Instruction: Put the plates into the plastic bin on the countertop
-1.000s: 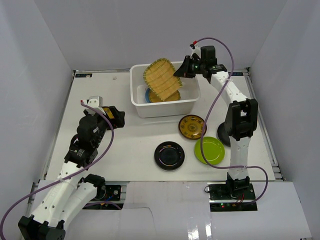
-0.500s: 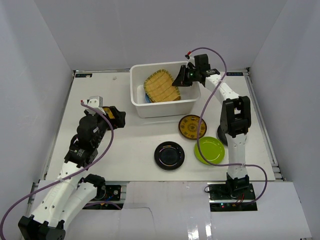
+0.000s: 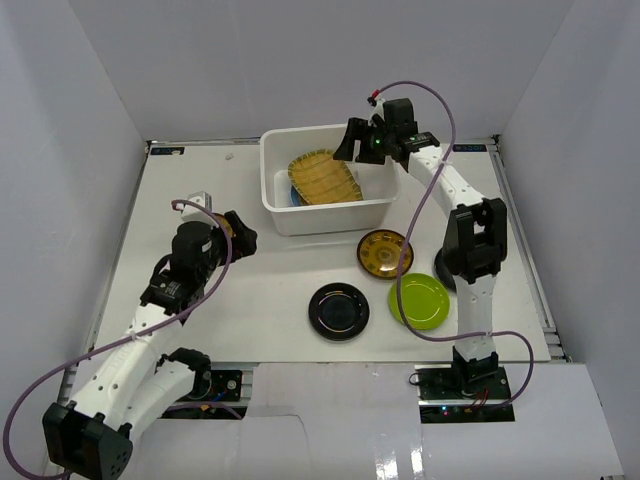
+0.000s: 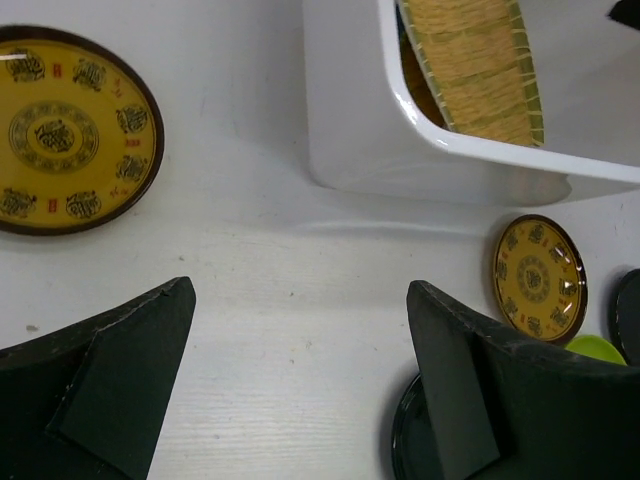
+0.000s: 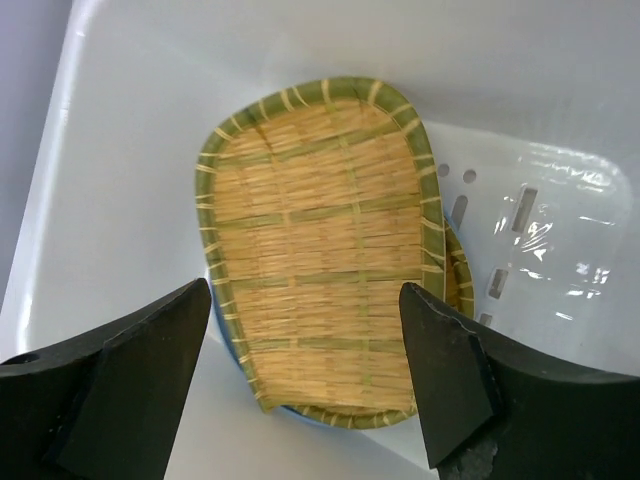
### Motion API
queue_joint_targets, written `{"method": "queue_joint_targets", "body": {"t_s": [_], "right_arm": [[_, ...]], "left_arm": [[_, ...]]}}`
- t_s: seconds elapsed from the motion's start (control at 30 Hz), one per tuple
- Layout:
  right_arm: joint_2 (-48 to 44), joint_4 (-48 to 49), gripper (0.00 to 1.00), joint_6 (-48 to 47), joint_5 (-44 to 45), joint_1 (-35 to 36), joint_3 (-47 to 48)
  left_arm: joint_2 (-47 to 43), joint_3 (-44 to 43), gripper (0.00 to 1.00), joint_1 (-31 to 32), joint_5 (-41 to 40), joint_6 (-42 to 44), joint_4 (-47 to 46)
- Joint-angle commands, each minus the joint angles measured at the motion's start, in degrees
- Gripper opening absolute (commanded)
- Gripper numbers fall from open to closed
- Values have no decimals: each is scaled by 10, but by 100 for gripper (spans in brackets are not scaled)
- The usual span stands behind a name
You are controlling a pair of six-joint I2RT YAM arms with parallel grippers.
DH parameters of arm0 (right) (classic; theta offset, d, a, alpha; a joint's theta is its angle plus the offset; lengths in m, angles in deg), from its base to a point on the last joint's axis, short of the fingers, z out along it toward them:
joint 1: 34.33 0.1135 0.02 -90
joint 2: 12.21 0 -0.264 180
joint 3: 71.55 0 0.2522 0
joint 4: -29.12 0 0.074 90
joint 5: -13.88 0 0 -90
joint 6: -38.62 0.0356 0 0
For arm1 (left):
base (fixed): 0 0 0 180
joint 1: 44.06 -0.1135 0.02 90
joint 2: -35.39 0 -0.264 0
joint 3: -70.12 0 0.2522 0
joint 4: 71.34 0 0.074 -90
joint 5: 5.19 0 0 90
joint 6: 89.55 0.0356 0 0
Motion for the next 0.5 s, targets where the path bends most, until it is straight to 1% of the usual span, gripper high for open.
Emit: {"method": "queue_joint_targets", "body": {"t_s": [0.0,0.07,0.13,0.17,0.2,0.23,0.27,0.3,0.33,0.37,0.4,0.43,0.47], "right_arm": [[-90,16,82,-29,47,10,-8],[-118,25,81,-33,61,15,-29],[-177,53,80,-29,71,27,-103],[-231,73,77,-17,82,32,-140],[-261,119,75,-6,85,38,-224],[-289,146,73,3,91,55,-269],[-348,173,69,23,105,66,-313],[-377,223,66,31,114,77,-396],[-402,238,65,35,123,102,-431],[-445,245,61,42,135,115,-462],[-465,251,60,43,137,137,-511],[-482,248,59,42,142,147,-533],[-518,246,57,39,142,157,-554]], "left_arm": [[5,-16,98,-1,-41,-75,27],[9,-5,98,-1,-60,-95,27],[24,3,98,-6,-85,-121,25],[31,3,98,-11,-84,-142,23],[49,3,97,-16,-83,-150,15],[58,3,96,-33,-82,-157,11],[67,4,96,-44,-78,-171,6],[77,6,95,-61,-71,-177,-1],[95,8,95,-104,-37,-183,-4],[104,9,94,-128,-12,-191,-15],[120,16,93,-152,10,-195,-22],[127,19,93,-183,22,-197,-25],[134,21,92,-195,24,-206,-25]]}}
